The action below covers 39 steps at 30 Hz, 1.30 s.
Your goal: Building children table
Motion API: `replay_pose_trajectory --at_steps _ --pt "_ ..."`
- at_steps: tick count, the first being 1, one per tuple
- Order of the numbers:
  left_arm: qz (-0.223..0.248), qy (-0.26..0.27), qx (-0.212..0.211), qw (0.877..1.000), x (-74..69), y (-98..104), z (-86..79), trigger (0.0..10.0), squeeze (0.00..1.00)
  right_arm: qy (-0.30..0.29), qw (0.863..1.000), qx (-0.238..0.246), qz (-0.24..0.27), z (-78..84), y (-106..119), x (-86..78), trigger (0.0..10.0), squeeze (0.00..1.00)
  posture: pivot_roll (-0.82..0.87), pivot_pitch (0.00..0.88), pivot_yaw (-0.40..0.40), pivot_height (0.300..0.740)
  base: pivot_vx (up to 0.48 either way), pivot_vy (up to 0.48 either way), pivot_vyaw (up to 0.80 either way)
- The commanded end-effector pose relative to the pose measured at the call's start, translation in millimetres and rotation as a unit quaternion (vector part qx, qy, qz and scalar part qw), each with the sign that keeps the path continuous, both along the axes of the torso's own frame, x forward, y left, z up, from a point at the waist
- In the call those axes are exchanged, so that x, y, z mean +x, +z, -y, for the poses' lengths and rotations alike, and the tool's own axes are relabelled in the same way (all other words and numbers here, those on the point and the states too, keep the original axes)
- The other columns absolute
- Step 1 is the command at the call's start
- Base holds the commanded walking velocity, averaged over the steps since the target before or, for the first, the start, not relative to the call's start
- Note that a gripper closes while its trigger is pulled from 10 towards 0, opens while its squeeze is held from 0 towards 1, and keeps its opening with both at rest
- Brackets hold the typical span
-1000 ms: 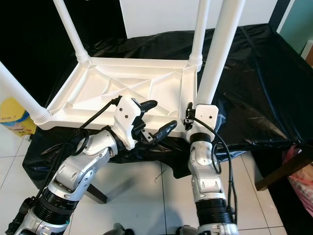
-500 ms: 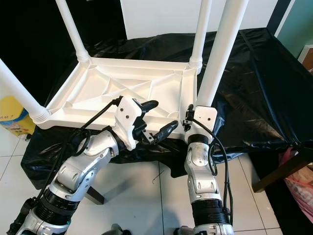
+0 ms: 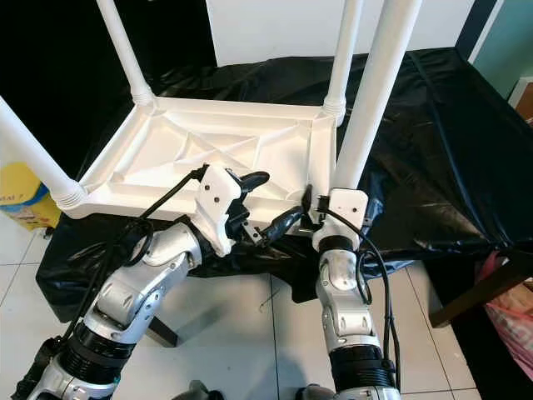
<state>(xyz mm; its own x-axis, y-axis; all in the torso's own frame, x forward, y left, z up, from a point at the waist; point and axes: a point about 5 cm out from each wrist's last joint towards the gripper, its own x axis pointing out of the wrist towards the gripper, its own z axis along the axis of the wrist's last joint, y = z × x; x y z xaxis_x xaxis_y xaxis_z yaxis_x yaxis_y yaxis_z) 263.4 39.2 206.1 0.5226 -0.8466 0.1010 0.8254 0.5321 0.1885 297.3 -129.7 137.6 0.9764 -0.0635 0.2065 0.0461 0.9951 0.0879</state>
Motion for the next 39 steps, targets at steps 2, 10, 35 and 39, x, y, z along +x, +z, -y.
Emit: replay_pose_trajectory --at_steps 2,10,35,39 --pt "0.006 -0.001 0.005 1.000 -1.4 0 -1.7 10.0 0.00 0.038 0.999 -0.004 0.008 2.1 0 -1.9 10.0 1.00 0.00 0.066 0.027 0.740 0.000 0.000 0.00" --pt "0.003 -0.012 0.023 1.000 -2.8 -6 -0.6 10.0 0.00 0.160 0.986 -0.038 0.023 22.3 8 1.4 10.0 0.00 -0.01 0.069 0.031 0.740 0.000 0.000 0.00" --pt "-0.022 -0.056 0.055 0.997 -11.9 -16 1.4 10.0 0.00 0.340 0.931 -0.124 -0.049 51.5 -2 25.6 0.0 0.00 0.00 0.073 0.034 0.740 0.000 0.000 0.00" --pt "-0.022 -0.057 0.055 0.997 -12.5 -16 1.3 10.0 0.00 0.342 0.931 -0.122 -0.049 53.1 -3 26.7 0.0 0.00 0.00 0.074 0.036 0.740 0.000 0.000 0.00"
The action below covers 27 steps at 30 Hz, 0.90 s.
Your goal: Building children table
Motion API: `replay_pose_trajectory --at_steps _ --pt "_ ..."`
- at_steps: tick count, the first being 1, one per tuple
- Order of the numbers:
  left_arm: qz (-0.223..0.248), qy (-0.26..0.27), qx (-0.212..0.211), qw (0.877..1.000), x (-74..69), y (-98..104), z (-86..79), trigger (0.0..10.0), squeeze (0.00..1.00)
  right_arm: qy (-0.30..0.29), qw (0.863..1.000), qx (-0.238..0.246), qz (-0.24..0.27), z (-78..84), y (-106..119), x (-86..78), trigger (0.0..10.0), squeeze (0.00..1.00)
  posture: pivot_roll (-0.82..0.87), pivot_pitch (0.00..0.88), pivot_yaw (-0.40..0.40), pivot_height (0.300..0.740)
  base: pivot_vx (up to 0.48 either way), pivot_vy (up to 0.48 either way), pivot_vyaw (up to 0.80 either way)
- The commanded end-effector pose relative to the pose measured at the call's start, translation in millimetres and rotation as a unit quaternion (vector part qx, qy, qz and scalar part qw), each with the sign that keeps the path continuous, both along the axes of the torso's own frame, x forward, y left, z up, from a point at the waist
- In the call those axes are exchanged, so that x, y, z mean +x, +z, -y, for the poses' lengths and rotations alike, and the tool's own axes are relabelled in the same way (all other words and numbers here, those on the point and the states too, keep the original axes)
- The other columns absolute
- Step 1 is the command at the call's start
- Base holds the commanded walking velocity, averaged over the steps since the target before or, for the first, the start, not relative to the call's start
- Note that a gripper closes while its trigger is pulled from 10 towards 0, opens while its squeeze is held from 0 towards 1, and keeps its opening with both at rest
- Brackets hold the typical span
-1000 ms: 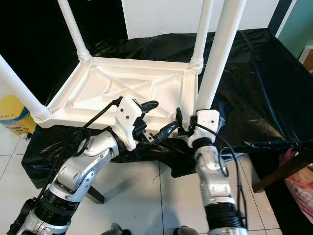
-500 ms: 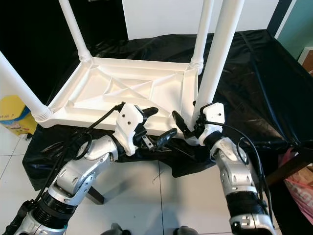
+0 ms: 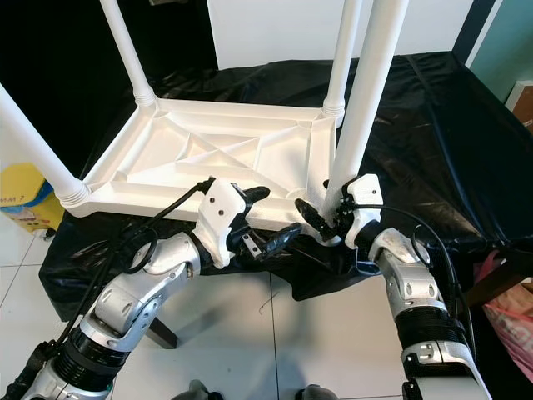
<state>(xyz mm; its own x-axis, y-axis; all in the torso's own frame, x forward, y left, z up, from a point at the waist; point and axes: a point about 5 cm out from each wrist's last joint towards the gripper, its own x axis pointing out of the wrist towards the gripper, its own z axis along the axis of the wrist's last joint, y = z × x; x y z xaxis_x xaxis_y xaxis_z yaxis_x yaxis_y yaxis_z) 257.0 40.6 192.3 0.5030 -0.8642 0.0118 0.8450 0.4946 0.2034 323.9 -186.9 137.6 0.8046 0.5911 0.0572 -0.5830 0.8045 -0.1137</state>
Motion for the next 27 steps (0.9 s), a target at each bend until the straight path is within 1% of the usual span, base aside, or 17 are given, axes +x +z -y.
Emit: replay_pose_trajectory --at_steps 1,9,10,11,16,18,19,21,23,27 --pt "-0.007 -0.045 0.013 0.999 -6.3 -2 2.5 10.0 0.00 0.013 1.000 -0.006 -0.009 -2.7 -4 0.4 0.0 0.00 0.00 0.075 0.037 0.740 0.000 0.000 0.00" --pt "-0.008 -0.042 0.015 0.999 -6.4 -2 1.6 10.0 0.00 -0.001 1.000 -0.004 -0.020 2.0 -11 -0.7 0.0 0.00 0.00 0.072 0.035 0.740 0.000 0.000 0.00" --pt "-0.008 -0.041 0.015 0.999 -6.1 -3 1.3 10.0 0.00 -0.008 1.000 -0.001 -0.023 2.3 -13 -2.0 4.3 0.00 0.00 0.069 0.033 0.740 0.000 0.000 0.00" --pt "-0.007 -0.039 0.015 0.999 -5.3 -3 1.0 10.0 0.00 -0.017 1.000 0.003 -0.025 2.2 -15 -3.0 10.0 0.00 0.00 0.067 0.030 0.740 0.000 0.000 0.00" --pt "-0.007 -0.035 0.016 0.999 -4.1 -4 0.6 10.0 0.00 -0.032 0.999 0.011 -0.026 1.5 -18 -5.1 10.0 0.00 0.00 0.065 0.026 0.740 0.000 0.000 0.00" --pt "-0.007 -0.028 0.016 0.999 -3.2 -5 -0.3 10.0 0.00 -0.066 0.997 0.019 -0.022 -0.1 -20 -8.3 10.0 0.00 0.00 0.062 0.022 0.740 0.000 0.000 0.00" --pt "-0.007 -0.028 0.016 0.999 -3.2 -5 -0.3 10.0 0.00 -0.066 0.997 0.019 -0.022 -0.1 -20 -8.3 10.0 0.00 0.00 0.062 0.022 0.740 0.000 0.000 0.00" --pt "-0.007 -0.023 0.019 1.000 -2.9 -7 -1.4 10.0 0.00 -0.106 0.994 0.022 -0.018 -2.1 -22 -11.2 10.0 0.00 0.00 0.061 0.020 0.740 0.000 0.000 0.00" --pt "-0.009 -0.020 0.021 1.000 -3.2 -9 -2.8 10.0 0.00 -0.138 0.989 0.040 -0.016 -5.9 -23 -14.4 10.0 0.00 0.00 0.059 0.018 0.740 0.000 0.000 0.00" --pt "-0.010 -0.018 0.022 1.000 -3.7 -10 -3.8 10.0 0.00 -0.155 0.987 0.036 -0.013 -10.5 -24 -17.5 10.0 0.00 0.00 0.058 0.016 0.740 0.000 0.000 0.00"
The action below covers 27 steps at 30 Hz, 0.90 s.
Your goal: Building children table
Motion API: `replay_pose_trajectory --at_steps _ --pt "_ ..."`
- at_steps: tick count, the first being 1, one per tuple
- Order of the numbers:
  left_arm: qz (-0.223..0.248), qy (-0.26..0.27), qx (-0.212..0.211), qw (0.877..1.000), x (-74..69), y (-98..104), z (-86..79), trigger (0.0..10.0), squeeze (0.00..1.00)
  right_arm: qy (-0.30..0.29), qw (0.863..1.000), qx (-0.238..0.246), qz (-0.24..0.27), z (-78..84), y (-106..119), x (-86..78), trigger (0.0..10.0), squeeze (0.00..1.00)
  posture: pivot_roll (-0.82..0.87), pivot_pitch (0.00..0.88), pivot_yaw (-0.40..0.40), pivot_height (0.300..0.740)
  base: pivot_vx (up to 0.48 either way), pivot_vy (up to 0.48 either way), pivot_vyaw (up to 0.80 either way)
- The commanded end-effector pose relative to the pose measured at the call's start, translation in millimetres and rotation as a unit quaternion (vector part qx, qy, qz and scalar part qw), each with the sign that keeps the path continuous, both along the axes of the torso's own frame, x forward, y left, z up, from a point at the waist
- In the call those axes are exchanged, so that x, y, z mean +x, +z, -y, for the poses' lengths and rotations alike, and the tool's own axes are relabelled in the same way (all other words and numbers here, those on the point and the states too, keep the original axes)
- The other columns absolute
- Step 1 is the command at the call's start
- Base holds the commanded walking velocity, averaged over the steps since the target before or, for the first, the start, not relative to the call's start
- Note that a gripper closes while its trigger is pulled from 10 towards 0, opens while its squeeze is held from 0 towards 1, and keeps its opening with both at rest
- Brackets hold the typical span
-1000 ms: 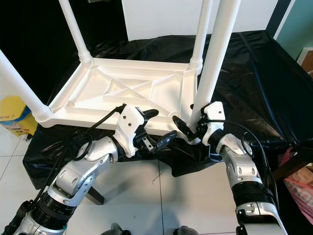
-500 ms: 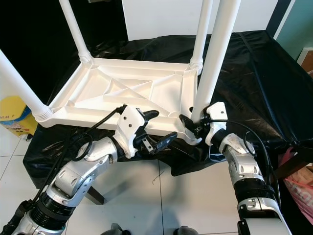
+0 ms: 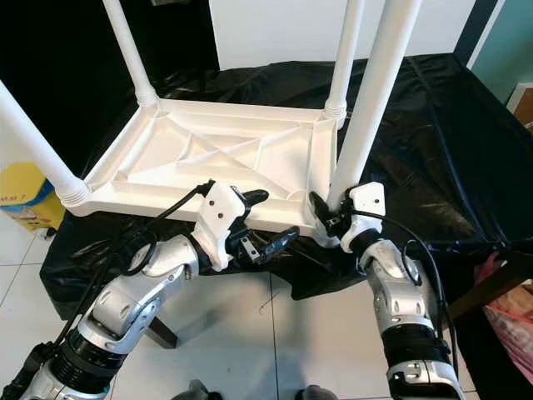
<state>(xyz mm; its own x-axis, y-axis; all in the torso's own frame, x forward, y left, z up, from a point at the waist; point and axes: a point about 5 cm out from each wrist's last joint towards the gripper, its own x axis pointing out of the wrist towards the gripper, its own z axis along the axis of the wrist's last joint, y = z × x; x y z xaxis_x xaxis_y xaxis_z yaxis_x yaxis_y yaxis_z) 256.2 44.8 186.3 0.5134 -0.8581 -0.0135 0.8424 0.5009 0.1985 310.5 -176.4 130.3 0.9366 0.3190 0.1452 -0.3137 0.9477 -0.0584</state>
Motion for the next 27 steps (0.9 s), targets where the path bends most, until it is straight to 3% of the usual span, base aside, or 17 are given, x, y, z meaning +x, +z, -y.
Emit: replay_pose_trajectory --at_steps 1,5,6,10,14,27 --pt "-0.003 -0.023 0.013 1.000 -3.0 -4 -0.2 10.0 0.00 -0.045 0.998 0.002 -0.051 -4.5 -20 -6.6 10.0 0.00 0.00 0.056 0.013 0.740 0.000 0.000 0.00" --pt "-0.003 -0.022 0.013 1.000 -3.5 -4 -0.5 10.0 0.00 -0.082 0.995 0.020 -0.056 -9.5 -23 -10.6 10.0 0.00 0.01 0.052 0.007 0.740 0.000 0.000 0.00" --pt "-0.004 -0.021 0.014 1.000 -3.9 -5 -1.1 10.0 0.00 -0.125 0.990 0.030 -0.066 -14.2 -27 -14.6 10.0 0.00 0.01 0.051 0.004 0.740 0.000 0.000 0.00" --pt "-0.004 -0.021 0.014 1.000 -3.9 -5 -1.2 10.0 0.00 -0.136 0.988 0.030 -0.069 -15.2 -28 -15.6 10.0 0.00 0.01 0.051 0.004 0.740 0.000 0.000 0.00" --pt "-0.004 -0.015 0.015 1.000 -3.7 -5 -3.3 10.0 0.00 -0.221 0.970 0.051 -0.091 -29.1 -35 -24.4 10.0 0.00 0.02 0.041 -0.001 0.740 0.000 0.000 0.00" --pt "-0.002 -0.017 0.023 1.000 -2.8 -6 -6.0 10.0 0.00 -0.213 0.972 0.069 -0.076 -38.3 -27 -26.5 10.0 0.00 0.01 0.029 0.015 0.740 0.000 0.000 0.00"
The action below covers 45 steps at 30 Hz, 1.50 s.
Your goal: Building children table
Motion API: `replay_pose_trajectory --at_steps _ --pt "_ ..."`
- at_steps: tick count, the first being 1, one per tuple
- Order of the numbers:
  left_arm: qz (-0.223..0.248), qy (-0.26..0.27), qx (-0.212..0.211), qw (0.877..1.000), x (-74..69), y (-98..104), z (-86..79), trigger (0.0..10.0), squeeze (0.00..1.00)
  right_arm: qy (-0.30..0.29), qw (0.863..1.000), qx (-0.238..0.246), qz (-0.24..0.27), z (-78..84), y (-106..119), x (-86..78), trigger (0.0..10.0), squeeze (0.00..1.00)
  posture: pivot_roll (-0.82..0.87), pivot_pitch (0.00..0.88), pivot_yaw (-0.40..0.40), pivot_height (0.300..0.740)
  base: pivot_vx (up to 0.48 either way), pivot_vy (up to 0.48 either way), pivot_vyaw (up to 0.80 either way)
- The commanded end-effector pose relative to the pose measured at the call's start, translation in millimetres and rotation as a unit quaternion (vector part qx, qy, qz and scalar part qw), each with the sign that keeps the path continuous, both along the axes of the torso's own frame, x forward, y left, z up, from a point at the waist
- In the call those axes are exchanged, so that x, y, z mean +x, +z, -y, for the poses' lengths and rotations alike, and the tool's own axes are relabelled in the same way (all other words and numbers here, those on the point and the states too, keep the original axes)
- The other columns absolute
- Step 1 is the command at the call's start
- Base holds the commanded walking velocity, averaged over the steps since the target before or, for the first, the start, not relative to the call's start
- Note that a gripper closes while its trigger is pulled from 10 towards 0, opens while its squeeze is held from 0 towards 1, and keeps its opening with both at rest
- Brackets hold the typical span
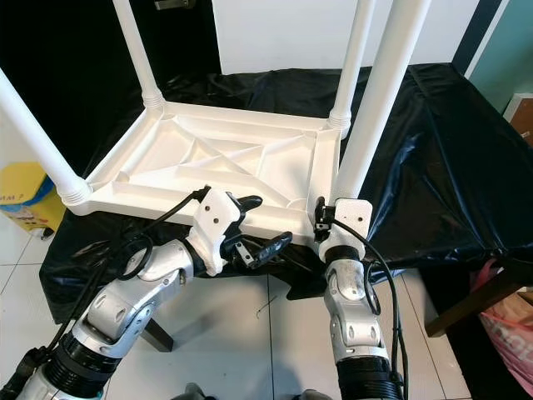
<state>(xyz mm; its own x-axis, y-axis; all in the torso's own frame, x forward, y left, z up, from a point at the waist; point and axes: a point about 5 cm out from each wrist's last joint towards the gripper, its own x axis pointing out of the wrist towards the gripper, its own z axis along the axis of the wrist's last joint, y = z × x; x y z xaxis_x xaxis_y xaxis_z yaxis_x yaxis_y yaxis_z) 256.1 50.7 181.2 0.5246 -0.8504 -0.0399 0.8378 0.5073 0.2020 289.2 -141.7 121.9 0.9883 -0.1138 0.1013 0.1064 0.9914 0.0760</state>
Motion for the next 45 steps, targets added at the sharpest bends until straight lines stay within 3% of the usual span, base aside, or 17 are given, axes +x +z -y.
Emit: replay_pose_trajectory --at_steps 1,3,4,6,7,10,20,21,22,23,24,33,39,40,42,43,45 --pt "0.003 -0.024 0.011 1.000 -1.8 0 -0.5 10.0 0.00 0.003 0.999 0.012 -0.040 -4.1 -17 -4.8 10.0 0.00 0.01 0.026 0.017 0.740 0.000 0.000 0.00" --pt "0.004 -0.024 0.012 1.000 -1.0 0 -1.1 10.0 0.00 0.012 1.000 0.012 -0.027 -5.0 -12 -4.3 10.0 0.00 0.01 0.026 0.018 0.740 0.000 0.000 0.00" --pt "0.005 -0.024 0.012 1.000 -0.7 0 -1.0 10.0 0.00 0.014 1.000 0.012 -0.022 -4.2 -10 -4.2 10.0 0.55 0.01 0.025 0.019 0.740 0.000 0.000 0.00" --pt "0.005 -0.024 0.012 1.000 -0.6 0 -0.8 10.0 0.00 0.015 1.000 0.012 -0.018 -3.6 -9 -4.1 10.0 0.55 0.01 0.025 0.019 0.740 0.000 0.000 0.00" --pt "0.005 -0.024 0.012 1.000 -0.2 0 -0.3 10.0 0.00 0.028 1.000 0.009 -0.012 -1.2 -6 -3.6 10.0 1.00 0.01 0.026 0.020 0.740 0.000 0.000 0.00" --pt "0.005 -0.024 0.012 1.000 -0.1 0 -0.3 10.0 0.00 0.038 0.999 0.006 -0.006 0.5 -4 -3.4 10.0 1.00 0.01 0.027 0.021 0.740 0.000 0.000 0.00" --pt "0.005 -0.023 0.014 1.000 -0.6 -1 -1.0 10.0 0.00 0.161 0.987 -0.014 0.024 16.8 8 1.4 10.0 1.00 0.00 0.032 0.018 0.740 0.000 0.000 0.00" --pt "0.005 -0.023 0.014 1.000 -1.1 -1 -1.3 10.0 0.00 0.186 0.982 -0.025 0.022 18.7 9 2.9 10.0 0.61 0.00 0.031 0.016 0.740 0.000 0.000 0.00" --pt "0.005 -0.023 0.014 1.000 -1.1 -1 -1.3 10.0 0.00 0.186 0.982 -0.025 0.022 18.7 9 2.9 10.0 0.61 0.00 0.031 0.016 0.740 0.000 0.000 0.00" --pt "0.004 -0.022 0.015 1.000 -1.2 -2 -1.4 10.0 0.00 0.218 0.975 -0.034 0.016 19.8 8 4.2 10.0 0.03 0.01 0.033 0.012 0.740 0.000 0.000 0.00" --pt "0.004 -0.022 0.014 1.000 -1.2 -2 -1.6 10.0 0.00 0.241 0.970 -0.045 0.012 21.0 7 5.2 10.0 0.00 0.01 0.034 0.010 0.740 0.000 0.000 0.00" --pt "0.002 -0.013 0.012 1.000 -2.5 -4 -2.1 10.0 0.00 0.349 0.933 -0.085 -0.011 26.7 7 15.4 10.0 0.00 0.01 0.047 0.004 0.740 0.000 0.000 0.00" --pt "0.001 -0.014 0.012 1.000 -2.8 -4 -1.8 10.0 0.00 0.377 0.920 -0.103 -0.017 28.9 7 20.5 10.0 0.00 0.02 0.049 0.002 0.740 0.000 0.000 0.00" --pt "-0.001 -0.014 0.014 1.000 -2.5 -5 -1.5 10.0 0.00 0.384 0.916 -0.109 -0.023 31.0 5 23.1 8.3 0.00 0.02 0.046 0.001 0.740 0.000 0.000 0.00" --pt "-0.001 -0.014 0.015 1.000 -2.3 -6 -1.5 10.0 0.00 0.386 0.916 -0.109 -0.024 31.7 4 23.8 8.3 0.00 0.02 0.046 0.001 0.740 0.000 0.000 0.00" --pt "-0.003 -0.016 0.018 1.000 -1.8 -7 -2.0 10.0 0.00 0.389 0.914 -0.110 -0.026 33.9 3 25.2 0.0 0.00 0.02 0.043 0.000 0.740 0.000 0.000 0.00" --pt "-0.003 -0.016 0.018 1.000 -1.3 -8 -2.3 10.0 0.00 0.389 0.914 -0.111 -0.028 34.9 3 25.6 0.0 0.00 0.02 0.041 0.000 0.740 0.000 0.000 0.00"
